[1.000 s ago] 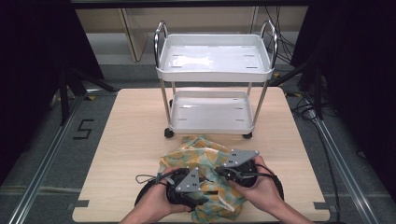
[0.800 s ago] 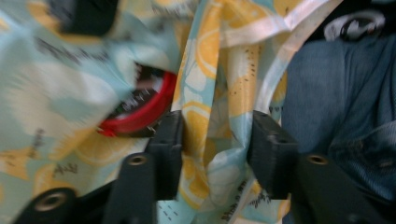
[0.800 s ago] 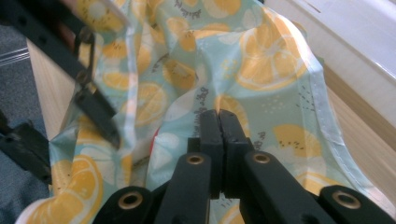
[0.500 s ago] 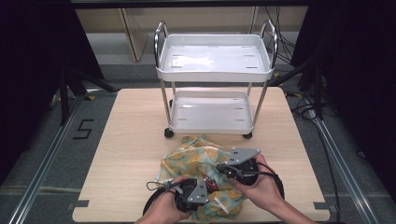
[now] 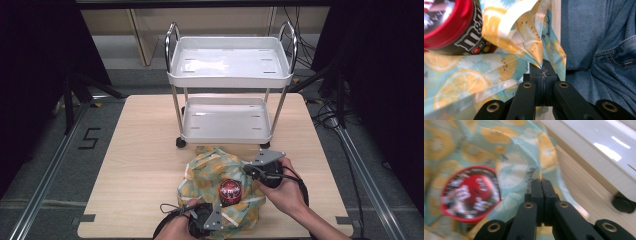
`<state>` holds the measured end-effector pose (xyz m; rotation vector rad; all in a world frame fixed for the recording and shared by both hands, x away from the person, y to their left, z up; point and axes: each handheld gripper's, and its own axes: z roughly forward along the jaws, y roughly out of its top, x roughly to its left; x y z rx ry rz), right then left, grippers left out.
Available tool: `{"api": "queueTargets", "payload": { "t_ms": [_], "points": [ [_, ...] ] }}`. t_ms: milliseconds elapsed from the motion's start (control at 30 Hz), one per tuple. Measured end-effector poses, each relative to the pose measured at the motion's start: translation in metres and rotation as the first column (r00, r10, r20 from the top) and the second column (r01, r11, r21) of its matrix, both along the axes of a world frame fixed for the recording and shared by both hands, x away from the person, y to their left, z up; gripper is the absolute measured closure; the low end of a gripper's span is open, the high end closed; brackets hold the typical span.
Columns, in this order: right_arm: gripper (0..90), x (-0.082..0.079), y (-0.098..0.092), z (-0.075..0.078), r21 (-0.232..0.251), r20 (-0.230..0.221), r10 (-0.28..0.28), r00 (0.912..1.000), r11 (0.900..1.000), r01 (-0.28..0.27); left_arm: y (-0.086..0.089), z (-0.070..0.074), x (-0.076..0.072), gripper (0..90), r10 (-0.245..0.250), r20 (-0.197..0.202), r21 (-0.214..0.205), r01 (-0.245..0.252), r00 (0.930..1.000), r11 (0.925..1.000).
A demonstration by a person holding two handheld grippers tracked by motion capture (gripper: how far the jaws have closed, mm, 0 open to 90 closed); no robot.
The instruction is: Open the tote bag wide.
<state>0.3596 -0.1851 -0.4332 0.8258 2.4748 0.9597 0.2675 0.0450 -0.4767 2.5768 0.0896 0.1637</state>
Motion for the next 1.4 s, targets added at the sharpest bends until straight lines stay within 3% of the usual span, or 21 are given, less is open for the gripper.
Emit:
{"api": "queueTargets", "payload": {
  "t_ms": [200, 367, 533, 633, 700, 733, 767, 800, 833, 867, 900, 967, 1000, 1033, 1067, 1100, 1133, 1200, 1233, 1333, 1400],
  "points": [
    [90.0, 0.011, -0.006, -0.011, -0.030, -0.006, -0.038, 0.9992, 0.9988, 0.038, 0.001, -0.002, -0.002, 89.6, -0.015, -0.016, 0.033, 0.016, 0.9998, 0.9993],
    [90.0, 0.018, -0.011, -0.024, -0.059, -0.018, -0.058, 0.9982, 0.9966, 0.056, 0.004, -0.006, -0.005, 89.5, -0.019, -0.026, 0.036, 0.020, 0.9995, 0.9992],
    [90.0, 0.018, -0.009, -0.030, -0.088, -0.070, -0.051, 0.9963, 0.9951, 0.045, 0.006, -0.006, -0.003, 89.5, -0.020, -0.043, 0.041, 0.021, 0.9989, 0.9989],
    [90.0, 0.017, -0.006, -0.036, -0.088, -0.054, -0.047, 0.9974, 0.9953, 0.042, 0.007, -0.007, -0.003, 89.0, -0.014, -0.047, 0.027, 0.015, 0.9988, 0.9995],
    [90.0, 0.016, -0.003, -0.039, -0.090, -0.079, -0.034, 0.9963, 0.9956, 0.027, 0.008, -0.006, -0.002, 87.7, -0.014, -0.058, 0.006, 0.014, 0.9982, 0.9999],
    [90.0, 0.018, -0.006, -0.039, -0.136, -0.057, -0.018, 0.9982, 0.9907, 0.010, 0.008, -0.006, -0.002, 86.2, -0.017, -0.057, -0.004, 0.017, 0.9983, 0.9999],
    [90.0, 0.018, -0.006, -0.039, -0.136, -0.057, -0.018, 0.9982, 0.9907, 0.010, 0.008, -0.006, -0.002, 83.9, -0.017, -0.057, -0.004, 0.017, 0.9983, 0.9999],
    [88.9, 0.016, -0.005, -0.039, -0.127, -0.056, -0.006, 0.9984, 0.9920, -0.001, 0.008, -0.005, -0.003, 80.7, 0.012, -0.082, -0.062, -0.018, 0.9965, 0.9979],
    [88.6, 0.017, -0.006, -0.037, -0.132, -0.058, 0.010, 0.9983, 0.9911, -0.017, 0.009, -0.002, -0.002, 78.0, 0.004, -0.082, -0.076, -0.010, 0.9966, 0.9970],
    [87.9, 0.015, -0.003, -0.039, -0.094, -0.041, -0.015, 0.9990, 0.9955, 0.012, 0.010, 0.000, -0.001, 75.7, -0.004, -0.092, -0.092, -0.004, 0.9958, 0.9957],
    [87.4, 0.013, -0.004, -0.036, -0.107, -0.067, -0.008, 0.9977, 0.9943, 0.001, 0.012, 0.003, 0.000, 72.8, -0.007, -0.087, -0.101, -0.001, 0.9962, 0.9949],
    [86.2, 0.013, -0.003, -0.036, -0.087, -0.050, -0.016, 0.9986, 0.9961, 0.012, 0.014, 0.010, 0.000, 67.9, -0.001, -0.101, -0.141, -0.013, 0.9949, 0.9899],
    [85.0, 0.014, -0.005, -0.036, -0.101, -0.038, -0.011, 0.9992, 0.9949, 0.007, 0.015, 0.015, 0.000, 64.7, 0.014, -0.115, -0.168, -0.033, 0.9933, 0.9853],
    [85.0, 0.014, -0.005, -0.036, -0.101, -0.038, -0.011, 0.9992, 0.9949, 0.007, 0.015, 0.015, 0.000, 60.8, 0.014, -0.115, -0.168, -0.033, 0.9933, 0.9853],
    [82.2, 0.010, -0.002, -0.035, -0.047, -0.052, -0.019, 0.9985, 0.9988, 0.017, 0.017, 0.021, -0.001, 58.6, 0.031, -0.142, -0.233, -0.064, 0.9894, 0.9703],
    [81.0, 0.009, -0.002, -0.032, -0.050, -0.076, -0.014, 0.9970, 0.9987, 0.010, 0.019, 0.026, -0.001, 58.1, 0.024, -0.131, -0.245, -0.056, 0.9910, 0.9679],
    [79.4, 0.010, -0.001, -0.034, -0.020, -0.013, -0.018, 0.9998, 0.9996, 0.018, 0.020, 0.030, -0.001, 57.0, 0.024, -0.129, -0.265, -0.057, 0.9914, 0.9626],
    [76.2, 0.007, -0.003, -0.027, -0.033, -0.024, -0.002, 0.9997, 0.9995, 0.001, 0.023, 0.038, -0.001, 55.2, 0.025, -0.124, -0.297, -0.061, 0.9920, 0.9529],
    [76.2, 0.007, -0.003, -0.027, -0.033, -0.024, -0.002, 0.9997, 0.9995, 0.001, 0.023, 0.038, -0.001, 54.7, 0.025, -0.124, -0.297, -0.061, 0.9920, 0.9529],
    [71.2, 0.002, -0.004, -0.013, -0.014, -0.011, 0.007, 0.9999, 0.9999, -0.007, 0.030, 0.054, 0.002, 53.5, 0.019, -0.113, -0.359, -0.059, 0.9934, 0.9316],
    [69.9, 0.000, -0.006, -0.008, 0.006, -0.007, 0.007, 1.0000, 1.0000, -0.007, 0.033, 0.062, 0.006, 50.3, 0.017, -0.101, -0.368, -0.053, 0.9947, 0.9285]
  ]
}}
